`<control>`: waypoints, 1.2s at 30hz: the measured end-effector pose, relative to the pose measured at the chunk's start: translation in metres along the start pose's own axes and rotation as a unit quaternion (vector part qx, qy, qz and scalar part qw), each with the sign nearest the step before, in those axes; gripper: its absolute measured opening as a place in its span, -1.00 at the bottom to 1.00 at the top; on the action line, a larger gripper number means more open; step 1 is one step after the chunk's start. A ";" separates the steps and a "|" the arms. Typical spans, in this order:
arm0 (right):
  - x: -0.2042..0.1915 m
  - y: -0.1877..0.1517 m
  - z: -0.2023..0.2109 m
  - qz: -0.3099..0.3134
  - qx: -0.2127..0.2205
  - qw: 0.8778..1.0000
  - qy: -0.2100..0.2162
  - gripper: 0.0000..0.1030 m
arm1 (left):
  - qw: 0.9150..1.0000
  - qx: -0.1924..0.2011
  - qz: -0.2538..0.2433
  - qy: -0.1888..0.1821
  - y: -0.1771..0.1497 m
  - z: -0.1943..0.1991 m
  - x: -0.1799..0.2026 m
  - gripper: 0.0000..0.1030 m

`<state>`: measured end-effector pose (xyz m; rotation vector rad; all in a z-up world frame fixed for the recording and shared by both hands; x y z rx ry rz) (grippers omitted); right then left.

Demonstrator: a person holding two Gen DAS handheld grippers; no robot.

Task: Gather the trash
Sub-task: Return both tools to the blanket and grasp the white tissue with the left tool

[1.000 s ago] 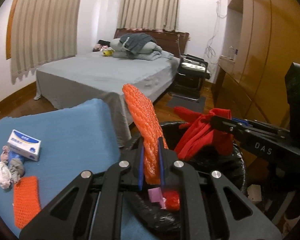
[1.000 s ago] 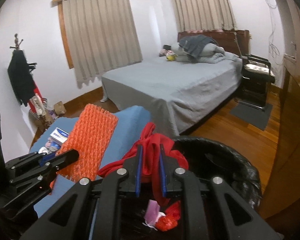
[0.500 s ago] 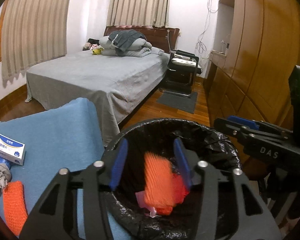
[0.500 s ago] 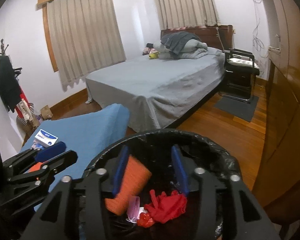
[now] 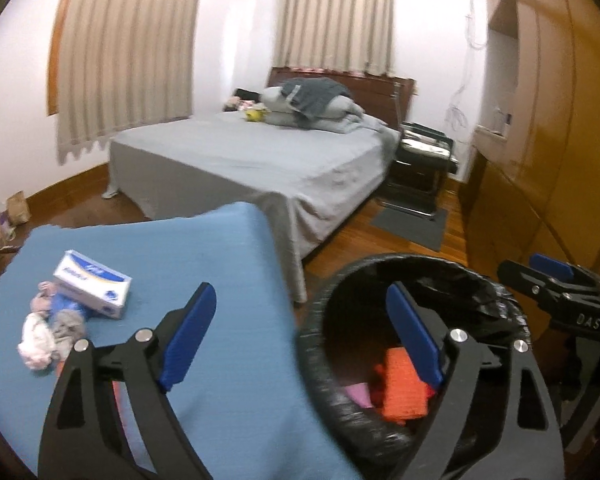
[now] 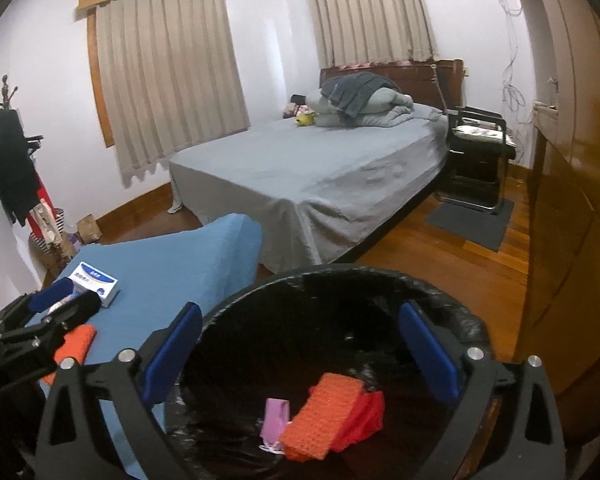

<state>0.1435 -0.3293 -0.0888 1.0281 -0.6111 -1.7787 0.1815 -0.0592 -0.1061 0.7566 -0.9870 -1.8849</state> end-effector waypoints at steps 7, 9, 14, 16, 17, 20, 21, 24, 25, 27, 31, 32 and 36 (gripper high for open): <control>-0.047 -0.018 -0.020 0.021 -0.022 0.999 0.037 0.88 | 0.998 -0.013 0.026 0.052 -0.017 0.018 -0.051 0.67; -0.060 -0.023 -0.025 0.025 -0.029 0.998 0.048 0.88 | 0.997 -0.018 0.033 0.069 -0.025 0.023 -0.067 0.67; -0.101 -0.037 -0.040 0.049 -0.042 0.995 0.079 0.88 | 0.992 -0.030 0.052 0.111 -0.047 0.036 -0.103 0.67; -0.115 -0.043 -0.046 0.056 -0.047 0.993 0.089 0.88 | 0.990 -0.034 0.059 0.123 -0.053 0.040 -0.115 0.67; -0.122 -0.046 -0.049 0.059 -0.050 0.993 0.094 0.88 | 0.989 -0.037 0.064 0.130 -0.058 0.042 -0.123 0.67; -0.141 -0.055 -0.059 0.066 -0.059 0.991 0.105 0.88 | 0.984 -0.046 0.074 0.156 -0.070 0.046 -0.148 0.67; -0.146 -0.058 -0.062 0.068 -0.062 0.990 0.107 0.88 | 0.983 -0.048 0.078 0.162 -0.074 0.048 -0.155 0.67; -0.162 -0.065 -0.072 0.077 -0.068 0.988 0.112 0.88 | 0.978 -0.055 0.090 0.182 -0.085 0.051 -0.178 0.67; -0.169 -0.068 -0.076 0.079 -0.070 0.988 0.115 0.88 | 0.976 -0.057 0.093 0.187 -0.088 0.052 -0.185 0.67; -0.177 -0.072 -0.082 0.080 -0.074 0.987 0.118 0.88 | 0.973 -0.062 0.102 0.198 -0.095 0.052 -0.201 0.67; -0.194 -0.080 -0.098 0.079 -0.084 0.986 0.124 0.88 | 0.969 -0.076 0.109 0.208 -0.105 0.046 -0.227 0.67; -0.199 -0.082 -0.101 0.079 -0.086 0.985 0.125 0.88 | 0.968 -0.080 0.112 0.209 -0.108 0.043 -0.233 0.67; -0.214 -0.089 -0.116 0.079 -0.094 0.984 0.129 0.88 | 0.966 -0.100 0.122 0.205 -0.119 0.028 -0.252 0.59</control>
Point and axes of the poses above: each gripper's, at about its wrist camera, not at the fingertips, and z roughly against the way its jaws point, x to its right, y to its top, the point moved 2 cm from there along -z, roughly the way its jaws point, and after that the axes turned 14 degrees about -z, right-handed, at the moved point
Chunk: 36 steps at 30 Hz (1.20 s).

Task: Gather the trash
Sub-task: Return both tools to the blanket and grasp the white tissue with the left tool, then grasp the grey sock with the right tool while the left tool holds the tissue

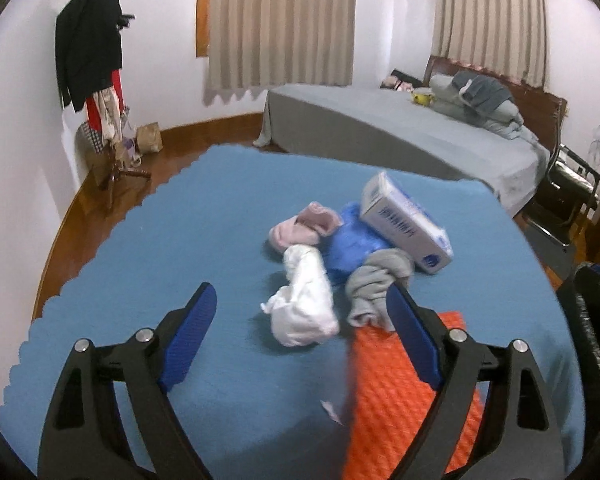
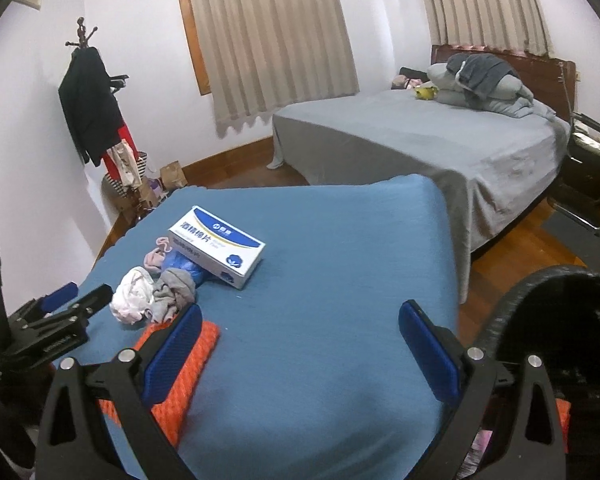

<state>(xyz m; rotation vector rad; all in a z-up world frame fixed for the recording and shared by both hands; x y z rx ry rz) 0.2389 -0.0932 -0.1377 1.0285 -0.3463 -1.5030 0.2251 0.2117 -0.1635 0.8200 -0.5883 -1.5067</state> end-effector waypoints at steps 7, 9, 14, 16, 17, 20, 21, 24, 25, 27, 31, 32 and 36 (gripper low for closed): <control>-0.014 -0.002 -0.023 0.011 -0.008 1.000 -0.002 0.88 | 0.999 -0.027 0.013 -0.020 -0.004 -0.032 -0.014 0.42; -0.016 -0.002 -0.027 0.015 -0.009 1.000 -0.004 0.88 | 0.999 -0.031 0.015 -0.028 -0.004 -0.038 -0.015 0.39; -0.020 -0.003 -0.035 0.019 -0.013 1.000 -0.006 0.88 | 0.997 -0.054 0.026 -0.055 -0.008 -0.055 -0.017 -0.05; -0.021 -0.003 -0.037 0.020 -0.015 1.000 -0.006 0.88 | 0.996 -0.055 0.029 -0.065 -0.008 -0.057 -0.017 -0.24; -0.022 -0.003 -0.038 0.020 -0.015 1.000 -0.005 0.88 | 0.996 -0.054 0.030 -0.071 -0.008 -0.058 -0.016 -0.33; -0.028 -0.004 -0.040 0.023 -0.017 1.000 -0.001 0.88 | 0.996 -0.048 0.030 -0.075 -0.008 -0.055 -0.014 -0.42; -0.030 -0.004 -0.040 0.025 -0.017 1.000 0.001 0.88 | 0.996 -0.045 0.030 -0.075 -0.008 -0.054 -0.014 -0.43; -0.038 -0.004 -0.043 0.029 -0.018 0.999 0.007 0.88 | 0.997 -0.037 0.030 -0.066 -0.008 -0.047 -0.017 -0.45; -0.041 -0.004 -0.045 0.031 -0.018 0.999 0.009 0.88 | 0.997 -0.035 0.030 -0.064 -0.007 -0.045 -0.019 -0.45; -0.047 -0.005 -0.047 0.032 -0.019 0.999 0.015 0.88 | 0.997 -0.030 0.031 -0.056 -0.006 -0.038 -0.023 -0.45; -0.064 -0.009 -0.056 0.037 -0.026 0.999 0.027 0.88 | 0.999 -0.027 0.027 -0.037 -0.007 -0.030 -0.038 -0.45; -0.069 -0.011 -0.060 0.037 -0.030 0.998 0.030 0.88 | 0.999 -0.028 0.028 -0.033 -0.008 -0.029 -0.042 -0.45; -0.086 -0.017 -0.074 0.039 -0.046 0.997 0.038 0.88 | 0.999 -0.032 0.031 -0.018 -0.015 -0.027 -0.060 -0.45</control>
Point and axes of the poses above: each gripper's, at about its wrist camera, not at the fingertips, and z roughly against the way its jaws point, x to its right, y to its top, the point moved 2 cm from there along -z, roughly the way its jaws point, and after that the axes turned 14 degrees about -z, right-handed, at the moved point
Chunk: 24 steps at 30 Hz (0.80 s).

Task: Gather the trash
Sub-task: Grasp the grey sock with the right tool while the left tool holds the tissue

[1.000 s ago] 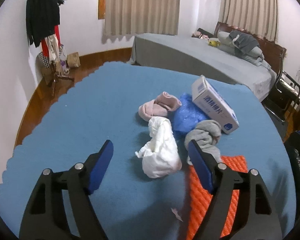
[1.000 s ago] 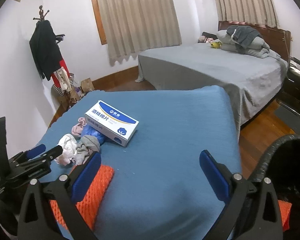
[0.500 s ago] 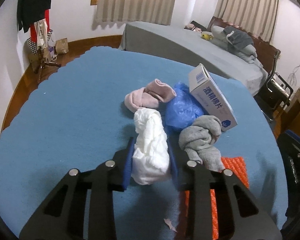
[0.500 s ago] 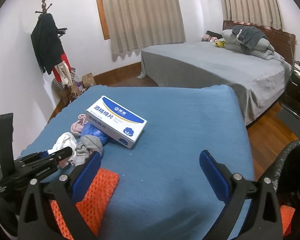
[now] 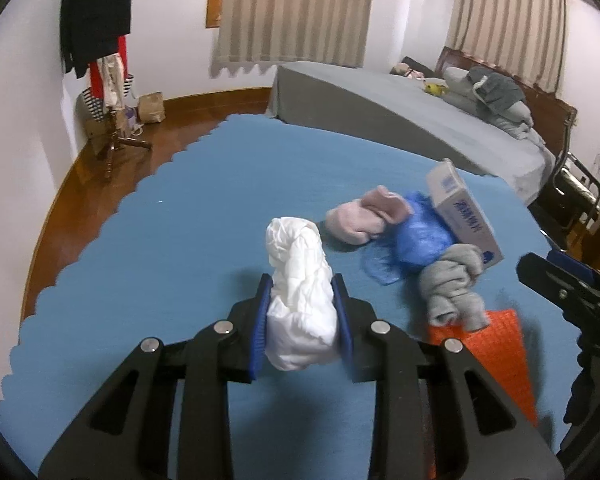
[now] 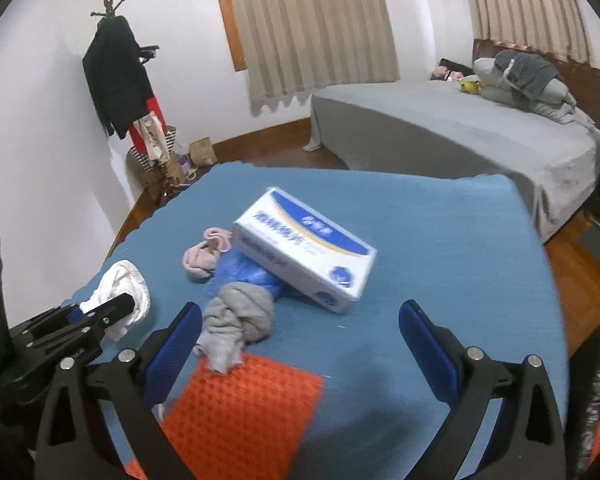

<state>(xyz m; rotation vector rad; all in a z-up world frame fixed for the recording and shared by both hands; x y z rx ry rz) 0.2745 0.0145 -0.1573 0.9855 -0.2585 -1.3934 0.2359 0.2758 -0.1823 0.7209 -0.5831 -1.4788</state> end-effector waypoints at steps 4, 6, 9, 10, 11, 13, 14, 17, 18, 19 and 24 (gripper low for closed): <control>-0.014 -0.002 -0.018 0.009 -0.016 1.000 -0.005 0.88 | 1.000 -0.005 0.003 0.009 -0.004 0.001 -0.010 -0.45; -0.018 -0.003 -0.025 0.012 -0.024 1.000 -0.009 0.88 | 1.000 -0.006 0.005 0.012 -0.005 0.001 -0.015 -0.45; -0.023 -0.006 -0.033 0.013 -0.035 0.999 -0.010 0.87 | 1.000 -0.007 0.009 0.012 -0.007 0.000 -0.018 -0.45; -0.025 -0.007 -0.036 0.016 -0.038 0.999 -0.012 0.86 | 1.000 -0.007 0.010 0.011 -0.008 0.000 -0.017 -0.45; -0.026 -0.008 -0.038 0.019 -0.041 0.999 -0.016 0.84 | 1.000 -0.007 0.011 0.011 -0.008 0.000 -0.018 -0.45; -0.028 -0.010 -0.043 0.024 -0.049 0.998 -0.020 0.76 | 1.000 -0.007 0.012 0.010 -0.008 -0.001 -0.017 -0.45; -0.029 -0.011 -0.044 0.027 -0.052 0.998 -0.022 0.73 | 1.000 -0.007 0.012 0.010 -0.008 -0.001 -0.017 -0.45; -0.031 -0.012 -0.050 0.035 -0.063 0.997 -0.024 0.54 | 1.000 -0.007 0.013 0.010 -0.009 0.000 -0.017 -0.45; -0.031 -0.012 -0.051 0.036 -0.066 0.997 -0.023 0.48 | 1.000 -0.007 0.013 0.010 -0.009 0.000 -0.017 -0.45; -0.031 -0.013 -0.054 0.037 -0.074 0.996 -0.018 0.34 | 1.000 -0.008 0.014 0.010 -0.009 0.000 -0.017 -0.45; -0.034 -0.012 -0.055 0.045 -0.088 0.995 0.009 -0.03 | 1.000 -0.010 0.013 0.010 -0.011 -0.004 -0.017 -0.45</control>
Point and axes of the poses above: each gripper's, at about its wrist camera, not at the fingertips, and z roughly against the way its jaws point, x to its right, y to its top, the point moved 2 cm from there along -z, roughly the way its jaws point, and after that the axes turned 14 degrees about -z, right-handed, at the moved point
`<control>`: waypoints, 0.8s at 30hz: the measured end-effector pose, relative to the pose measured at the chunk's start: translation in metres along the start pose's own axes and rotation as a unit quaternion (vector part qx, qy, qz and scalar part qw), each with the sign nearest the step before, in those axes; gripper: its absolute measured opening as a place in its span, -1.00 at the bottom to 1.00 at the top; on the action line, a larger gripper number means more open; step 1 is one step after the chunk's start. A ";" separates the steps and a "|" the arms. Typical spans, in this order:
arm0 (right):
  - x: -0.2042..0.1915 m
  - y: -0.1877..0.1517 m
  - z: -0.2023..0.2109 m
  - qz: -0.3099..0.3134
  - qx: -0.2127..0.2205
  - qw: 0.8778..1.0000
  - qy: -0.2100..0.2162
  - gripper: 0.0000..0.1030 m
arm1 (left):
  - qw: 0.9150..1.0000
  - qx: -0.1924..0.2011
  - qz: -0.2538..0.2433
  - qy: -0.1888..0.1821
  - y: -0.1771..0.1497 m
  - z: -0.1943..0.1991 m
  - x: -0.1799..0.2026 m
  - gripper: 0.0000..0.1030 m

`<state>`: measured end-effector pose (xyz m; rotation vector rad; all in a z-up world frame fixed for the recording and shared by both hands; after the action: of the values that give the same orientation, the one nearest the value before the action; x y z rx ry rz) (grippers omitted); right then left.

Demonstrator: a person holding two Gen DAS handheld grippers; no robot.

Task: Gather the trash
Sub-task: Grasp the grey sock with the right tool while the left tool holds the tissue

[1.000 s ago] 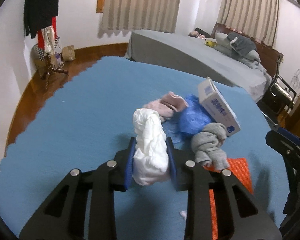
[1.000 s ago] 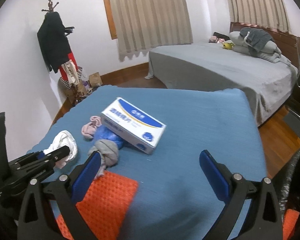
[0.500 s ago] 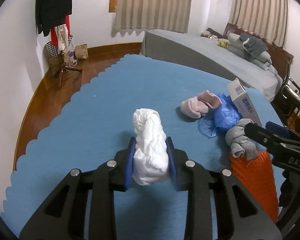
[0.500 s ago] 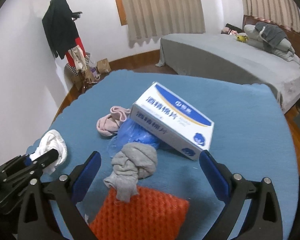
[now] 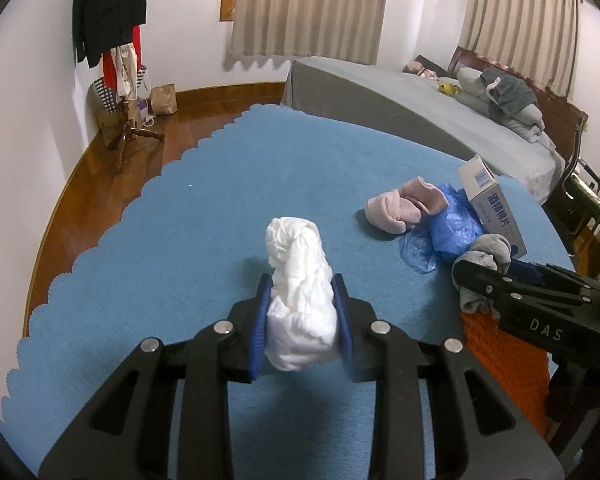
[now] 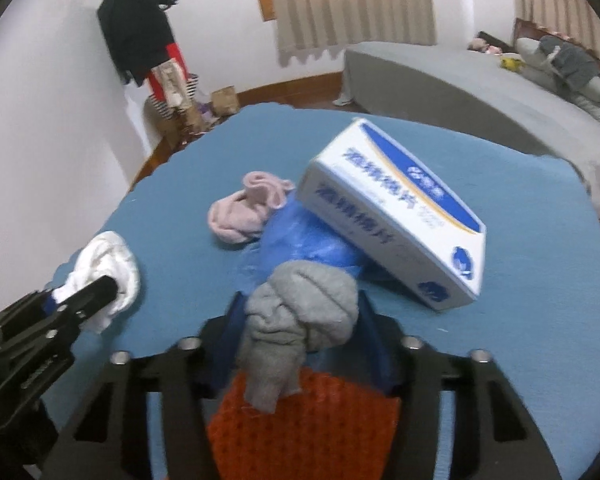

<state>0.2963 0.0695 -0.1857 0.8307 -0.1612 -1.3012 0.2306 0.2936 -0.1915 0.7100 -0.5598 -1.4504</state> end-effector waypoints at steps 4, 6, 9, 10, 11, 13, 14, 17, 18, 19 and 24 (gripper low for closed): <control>0.001 0.001 0.011 -0.004 0.012 1.000 0.023 -0.05 | 1.000 0.005 0.000 0.000 -0.001 0.002 -0.001 -0.45; 0.001 0.002 0.018 -0.002 0.020 0.999 0.028 -0.05 | 1.000 0.009 0.001 0.000 -0.001 0.003 -0.001 -0.45; 0.002 0.005 0.031 0.001 0.032 0.999 0.036 -0.05 | 1.000 0.015 -0.001 -0.002 0.002 0.009 0.002 -0.45; 0.003 0.006 0.036 0.001 0.037 0.999 0.038 -0.05 | 1.000 0.017 -0.002 -0.003 0.003 0.011 0.004 -0.45; 0.001 0.006 0.040 0.000 0.041 0.998 0.039 -0.05 | 1.000 0.021 -0.003 -0.005 0.005 0.014 0.006 -0.45; 0.003 0.007 0.051 -0.004 0.052 0.998 0.046 -0.05 | 1.000 0.026 -0.006 -0.006 0.007 0.020 0.010 -0.45; 0.003 0.008 0.055 -0.005 0.056 0.997 0.047 -0.05 | 0.999 0.031 -0.009 -0.007 0.009 0.024 0.013 -0.45; 0.007 0.014 0.068 -0.009 0.067 0.996 0.052 -0.05 | 0.999 0.040 -0.013 -0.011 0.015 0.034 0.023 -0.45; 0.007 0.015 0.071 -0.010 0.070 0.996 0.054 -0.05 | 0.999 0.043 -0.014 -0.012 0.017 0.036 0.025 -0.45; 0.008 0.016 0.075 -0.010 0.072 0.996 0.054 -0.05 | 0.999 0.045 -0.015 -0.013 0.019 0.039 0.028 -0.45; 0.009 0.019 0.090 -0.013 0.082 0.995 0.052 -0.05 | 0.998 0.057 -0.024 -0.019 0.027 0.053 0.044 -0.45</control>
<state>0.2645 0.0219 -0.1135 1.0414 -0.1752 -1.2784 0.2128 0.2440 -0.1395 0.7920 -0.6616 -1.4886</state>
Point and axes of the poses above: each gripper's, at about its wrist camera, not at the fingertips, and z roughly against the way its jaws point, x to its right, y to its top, the point moved 2 cm from there along -z, roughly the way its jaws point, and after that the axes turned 14 degrees about -z, right-handed, at the moved point
